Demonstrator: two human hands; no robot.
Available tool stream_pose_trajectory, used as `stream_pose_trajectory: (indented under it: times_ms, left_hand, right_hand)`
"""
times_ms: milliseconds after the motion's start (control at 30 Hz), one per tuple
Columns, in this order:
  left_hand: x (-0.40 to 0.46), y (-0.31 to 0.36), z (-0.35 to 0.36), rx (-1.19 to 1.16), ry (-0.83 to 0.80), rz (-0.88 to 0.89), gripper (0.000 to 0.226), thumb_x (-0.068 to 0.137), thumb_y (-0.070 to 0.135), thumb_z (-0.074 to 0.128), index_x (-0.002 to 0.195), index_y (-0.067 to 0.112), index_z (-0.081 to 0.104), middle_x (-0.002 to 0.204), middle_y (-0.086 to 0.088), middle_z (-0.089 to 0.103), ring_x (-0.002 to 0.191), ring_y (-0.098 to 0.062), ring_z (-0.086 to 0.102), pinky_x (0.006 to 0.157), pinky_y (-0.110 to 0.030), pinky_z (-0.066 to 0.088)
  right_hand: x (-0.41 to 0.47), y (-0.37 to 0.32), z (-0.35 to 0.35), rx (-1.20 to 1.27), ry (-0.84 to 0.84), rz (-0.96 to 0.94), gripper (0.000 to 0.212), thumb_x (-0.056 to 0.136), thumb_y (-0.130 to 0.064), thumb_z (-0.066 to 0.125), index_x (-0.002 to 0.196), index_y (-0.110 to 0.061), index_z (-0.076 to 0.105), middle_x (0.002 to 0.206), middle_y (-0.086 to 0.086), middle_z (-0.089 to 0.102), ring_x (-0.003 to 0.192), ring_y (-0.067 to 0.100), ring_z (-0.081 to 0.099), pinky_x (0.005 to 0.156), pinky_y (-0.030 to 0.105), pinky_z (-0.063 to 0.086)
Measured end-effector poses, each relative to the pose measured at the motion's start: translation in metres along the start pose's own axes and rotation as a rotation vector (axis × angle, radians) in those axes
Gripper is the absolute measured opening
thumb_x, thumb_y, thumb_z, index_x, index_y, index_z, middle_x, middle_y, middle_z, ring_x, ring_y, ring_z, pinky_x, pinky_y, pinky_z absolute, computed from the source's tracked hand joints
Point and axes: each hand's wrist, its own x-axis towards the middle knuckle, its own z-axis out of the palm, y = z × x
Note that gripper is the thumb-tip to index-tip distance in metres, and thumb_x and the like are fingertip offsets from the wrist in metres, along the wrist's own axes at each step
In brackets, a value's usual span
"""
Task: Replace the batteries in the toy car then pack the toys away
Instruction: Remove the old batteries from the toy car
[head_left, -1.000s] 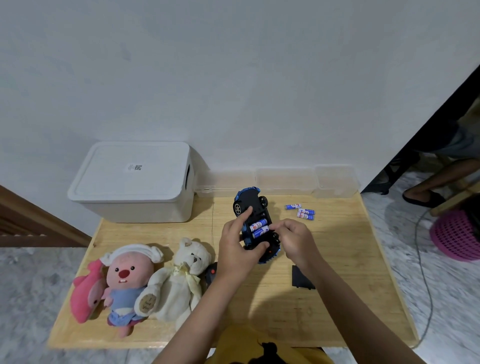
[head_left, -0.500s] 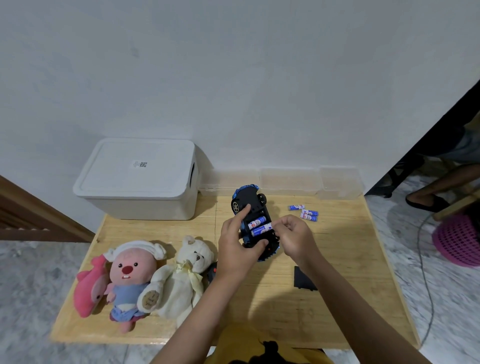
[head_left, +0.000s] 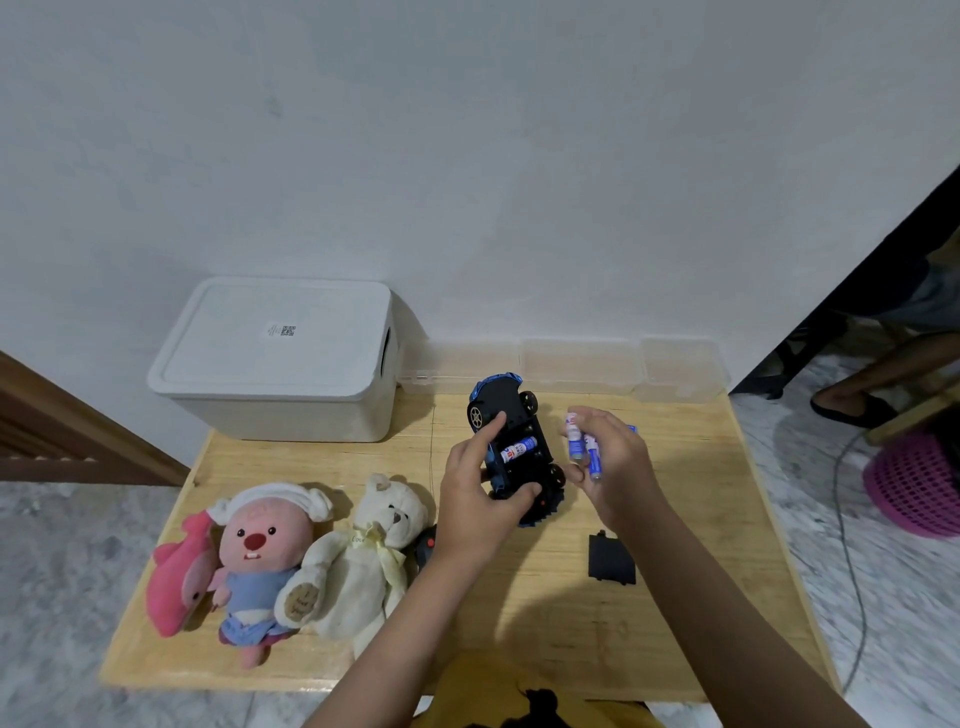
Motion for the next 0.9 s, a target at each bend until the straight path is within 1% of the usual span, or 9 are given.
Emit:
stream_pose_trajectory:
  times_ms: [133,267,367,467,600,667,767,833,900]
  left_hand:
    - [-0.002,0.0,0.0,0.002,-0.01,0.005,0.085,0.067,0.011,0.08,0.128,0.054,0.038,0.117,0.018,0.047,0.111,0.013,0.044,0.096,-0.028,0.049]
    - [-0.003,0.0,0.001,0.008,-0.015,0.005,0.085,0.067,0.01,0.08,0.129,0.051,0.04,0.118,0.015,0.049,0.111,0.014,0.043,0.097,-0.029,0.048]
    - [-0.002,0.0,0.002,0.011,-0.019,0.006,0.084,0.067,0.01,0.08,0.131,0.048,0.04,0.118,0.014,0.05,0.111,0.012,0.044,0.096,-0.03,0.048]
    - [-0.002,-0.002,0.004,0.016,-0.026,0.017,0.084,0.068,0.01,0.08,0.132,0.047,0.04,0.12,0.012,0.051,0.113,0.011,0.043,0.097,-0.031,0.048]
    - [-0.002,-0.005,0.005,0.014,-0.022,0.014,0.083,0.068,0.011,0.08,0.133,0.045,0.041,0.121,0.011,0.051,0.114,0.01,0.044,0.097,-0.032,0.048]
    - [-0.002,-0.006,0.005,0.018,-0.019,0.016,0.084,0.067,0.011,0.08,0.134,0.045,0.041,0.12,0.011,0.051,0.114,0.009,0.044,0.097,-0.032,0.048]
    - [-0.003,-0.005,0.005,0.018,-0.019,0.018,0.085,0.067,0.01,0.081,0.134,0.044,0.041,0.121,0.01,0.051,0.114,0.011,0.043,0.098,-0.031,0.047]
    - [-0.003,-0.004,0.005,0.011,-0.016,0.02,0.085,0.068,0.009,0.08,0.135,0.042,0.04,0.121,0.01,0.051,0.114,0.012,0.042,0.099,-0.031,0.047]
    - [-0.004,-0.003,0.005,0.01,-0.011,0.024,0.084,0.069,0.008,0.079,0.136,0.04,0.039,0.121,0.009,0.05,0.112,0.015,0.04,0.098,-0.03,0.047]
  right_hand:
    - [-0.006,-0.002,-0.001,0.048,-0.085,0.063,0.03,0.095,-0.016,0.035,0.098,-0.012,0.065,0.076,0.003,0.052,0.05,0.013,0.041,0.048,0.026,0.033]
    - [-0.008,0.001,0.001,-0.163,-0.06,0.048,0.019,0.094,-0.022,0.05,0.085,-0.011,0.063,0.075,0.003,0.056,0.043,0.013,0.042,0.04,0.023,0.033]
    - [-0.006,0.008,-0.001,-0.447,-0.078,-0.144,0.015,0.094,-0.018,0.055,0.082,-0.011,0.061,0.075,0.006,0.063,0.041,0.005,0.046,0.038,0.019,0.037]
    - [-0.005,0.015,-0.005,-0.649,-0.157,-0.306,0.014,0.093,-0.013,0.055,0.096,-0.017,0.068,0.081,0.006,0.066,0.066,-0.003,0.06,0.055,0.009,0.044]
    - [-0.005,0.018,-0.004,-0.737,-0.184,-0.349,0.021,0.091,-0.007,0.055,0.1,-0.019,0.07,0.093,-0.008,0.068,0.088,-0.004,0.061,0.076,0.009,0.044]
    - [-0.005,0.02,-0.003,-0.771,-0.15,-0.352,0.019,0.092,-0.01,0.055,0.1,-0.018,0.07,0.097,-0.009,0.068,0.095,0.0,0.06,0.078,0.008,0.042]
    - [-0.008,0.022,0.001,-0.81,-0.064,-0.387,0.011,0.09,-0.018,0.059,0.09,-0.022,0.07,0.09,-0.011,0.068,0.087,0.004,0.062,0.073,0.012,0.044]
    - [-0.012,0.023,0.003,-0.846,0.004,-0.404,0.006,0.087,-0.024,0.064,0.083,-0.027,0.068,0.082,-0.008,0.068,0.075,0.003,0.063,0.068,0.022,0.05]
    - [-0.013,0.023,0.005,-0.94,0.044,-0.397,0.006,0.084,-0.03,0.066,0.087,-0.025,0.069,0.078,-0.002,0.066,0.068,0.008,0.064,0.066,0.03,0.053]
